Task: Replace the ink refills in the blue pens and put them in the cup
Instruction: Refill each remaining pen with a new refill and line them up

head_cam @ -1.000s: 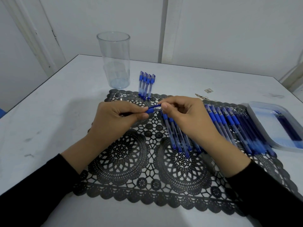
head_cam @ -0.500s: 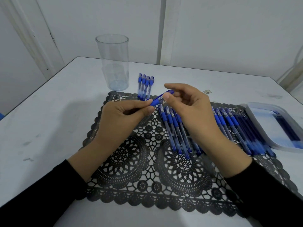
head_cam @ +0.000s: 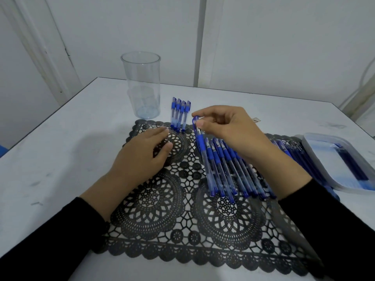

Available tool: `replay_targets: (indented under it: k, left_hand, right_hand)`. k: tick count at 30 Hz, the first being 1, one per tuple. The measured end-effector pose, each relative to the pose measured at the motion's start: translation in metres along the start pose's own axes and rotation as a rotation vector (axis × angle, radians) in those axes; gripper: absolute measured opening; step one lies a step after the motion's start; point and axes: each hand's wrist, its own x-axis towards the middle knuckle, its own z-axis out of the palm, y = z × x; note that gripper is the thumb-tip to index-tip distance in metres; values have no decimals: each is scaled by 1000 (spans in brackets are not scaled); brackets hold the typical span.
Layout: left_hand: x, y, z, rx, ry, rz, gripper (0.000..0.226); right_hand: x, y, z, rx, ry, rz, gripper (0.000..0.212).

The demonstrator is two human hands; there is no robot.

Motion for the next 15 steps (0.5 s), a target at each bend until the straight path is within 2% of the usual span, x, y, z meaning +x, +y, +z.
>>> replay_targets:
  k: [5,9,15]
  left_hand:
    - [2,0,3,103,-197,-42,57]
    - [2,0,3,156,-235,-52,58]
    - [2,-1,4,187,-247,-51,58]
  right_hand:
    - [16,18,13,-150,-91,34,17]
    - [26,31,20,-231,-122,77,16]
    - [35,40,22,-483,-121,44,18]
